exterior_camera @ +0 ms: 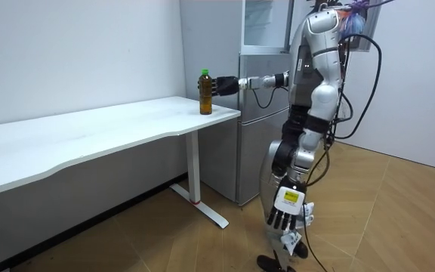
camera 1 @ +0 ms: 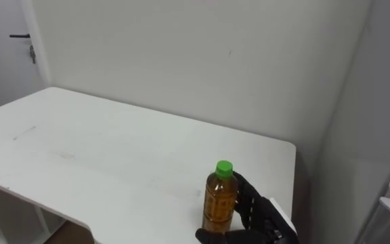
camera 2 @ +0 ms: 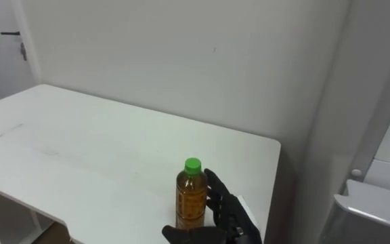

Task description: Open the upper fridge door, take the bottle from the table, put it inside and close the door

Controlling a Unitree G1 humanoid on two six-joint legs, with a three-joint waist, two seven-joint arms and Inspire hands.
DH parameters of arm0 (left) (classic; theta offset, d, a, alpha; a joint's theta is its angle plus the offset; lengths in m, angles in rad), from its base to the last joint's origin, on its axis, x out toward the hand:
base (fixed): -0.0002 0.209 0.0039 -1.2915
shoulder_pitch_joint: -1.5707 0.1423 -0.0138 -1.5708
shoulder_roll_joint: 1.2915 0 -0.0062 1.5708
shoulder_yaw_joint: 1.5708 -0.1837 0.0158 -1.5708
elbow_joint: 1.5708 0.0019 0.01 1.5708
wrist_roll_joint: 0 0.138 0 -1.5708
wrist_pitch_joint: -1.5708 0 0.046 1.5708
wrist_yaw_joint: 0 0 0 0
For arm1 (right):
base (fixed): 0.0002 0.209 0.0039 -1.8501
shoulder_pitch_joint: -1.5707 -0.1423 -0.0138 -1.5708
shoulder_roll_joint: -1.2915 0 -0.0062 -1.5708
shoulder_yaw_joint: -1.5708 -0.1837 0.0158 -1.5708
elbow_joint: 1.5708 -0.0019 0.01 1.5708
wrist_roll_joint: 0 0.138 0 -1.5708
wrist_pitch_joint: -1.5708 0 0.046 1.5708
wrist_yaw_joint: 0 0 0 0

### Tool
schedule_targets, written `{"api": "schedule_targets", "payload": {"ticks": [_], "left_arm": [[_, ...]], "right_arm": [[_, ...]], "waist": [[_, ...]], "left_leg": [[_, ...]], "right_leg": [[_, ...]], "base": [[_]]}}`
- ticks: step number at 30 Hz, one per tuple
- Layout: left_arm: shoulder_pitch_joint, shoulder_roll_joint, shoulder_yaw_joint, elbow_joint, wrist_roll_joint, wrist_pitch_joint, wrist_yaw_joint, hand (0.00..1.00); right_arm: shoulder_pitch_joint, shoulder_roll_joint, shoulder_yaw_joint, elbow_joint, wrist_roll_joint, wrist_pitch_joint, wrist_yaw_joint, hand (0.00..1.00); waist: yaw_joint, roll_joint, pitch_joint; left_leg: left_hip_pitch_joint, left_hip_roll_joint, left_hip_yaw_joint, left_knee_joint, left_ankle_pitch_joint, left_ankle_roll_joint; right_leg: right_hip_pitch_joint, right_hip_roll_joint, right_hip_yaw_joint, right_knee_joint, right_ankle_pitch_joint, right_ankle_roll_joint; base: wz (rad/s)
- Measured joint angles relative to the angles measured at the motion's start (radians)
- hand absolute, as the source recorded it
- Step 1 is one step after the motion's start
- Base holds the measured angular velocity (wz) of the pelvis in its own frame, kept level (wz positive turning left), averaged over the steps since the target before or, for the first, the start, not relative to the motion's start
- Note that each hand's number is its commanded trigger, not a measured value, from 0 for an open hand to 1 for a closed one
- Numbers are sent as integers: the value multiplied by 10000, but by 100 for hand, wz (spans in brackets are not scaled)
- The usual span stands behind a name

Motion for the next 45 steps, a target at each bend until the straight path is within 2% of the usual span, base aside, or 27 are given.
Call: {"api": "schedule_targets", "payload": {"ticks": [8, 16, 20, 22, 25, 29, 32, 35, 39, 45], "left_arm": [[367, -42, -15, 11, -20, 23, 14, 0], [637, -284, -19, 14, -6, 39, 61, 0], [669, -279, -17, -74, -4, 42, 22, 0], [676, -276, -16, -186, -4, 37, -22, 0], [678, -262, -12, -195, -28, 20, -118, 0], [678, -239, -125, -212, -120, 45, -148, 0], [719, -200, -129, -289, -210, 75, -137, 0], [784, -130, -129, -375, -516, 132, -61, 0], [831, -106, -100, -369, -751, 212, -14, 0], [1022, 20, -5, -383, -759, 194, -33, 0]], "right_arm": [[1, -17, -16, 658, 106, -10, -432, 0], [-1, -73, -251, 1294, 621, -99, -445, 0], [-4, -123, -434, 1481, 789, -102, -539, 0], [-20, -136, -438, 1482, 798, -114, -607, 0], [-380, -128, -413, 1758, 818, -203, -826, 0], [-1179, -79, -392, 2080, 1044, -202, -1261, 0], [-1737, -130, -302, 2709, 1484, -203, -1548, 0], [-1800, -198, -192, 2940, 1866, -202, -1745, 0], [-1875, -416, -92, 3071, 2186, -196, -1741, 0], [-2050, -557, -108, 3400, 2162, -196, -1775, 0]], "waist": [[-13, -33, 13], [32, 90, 31], [33, 179, 7], [160, 163, -8], [258, 206, 10], [363, 120, 18], [695, 4, -5], [822, -65, -6], [1102, -73, 6], [1285, -232, 76]], "left_leg": [[-124, -160, -380, 308, -11, 40], [-266, -172, -405, 336, 24, 98], [-531, -188, -396, 380, 43, 121], [-632, -186, -402, 451, 55, 132], [-692, -197, -412, 462, 59, 136], [-764, -212, -424, 452, 83, 148], [-763, -247, -517, 468, 85, 153], [-871, -314, -737, 502, 94, 169], [-1026, -328, -796, 518, 104, 185], [-1195, -369, -942, 667, 115, 201]], "right_leg": [[121, -46, -298, 3, -62, 45], [155, -139, -591, 1, -98, 105], [4, -181, -814, 21, -111, 126], [-97, -186, -822, 43, -111, 124], [-127, -206, -904, 41, -110, 124], [-180, -227, -1054, 16, -115, 132], [-158, -249, -1080, 44, -115, 136], [-103, -283, -1314, 51, -131, 166], [-238, -320, -1316, 214, -150, 197], [-253, -315, -1346, 228, -154, 204]], "base": [[15], [12], [14], [3], [5], [10], [8], [22], [11], [10]]}}
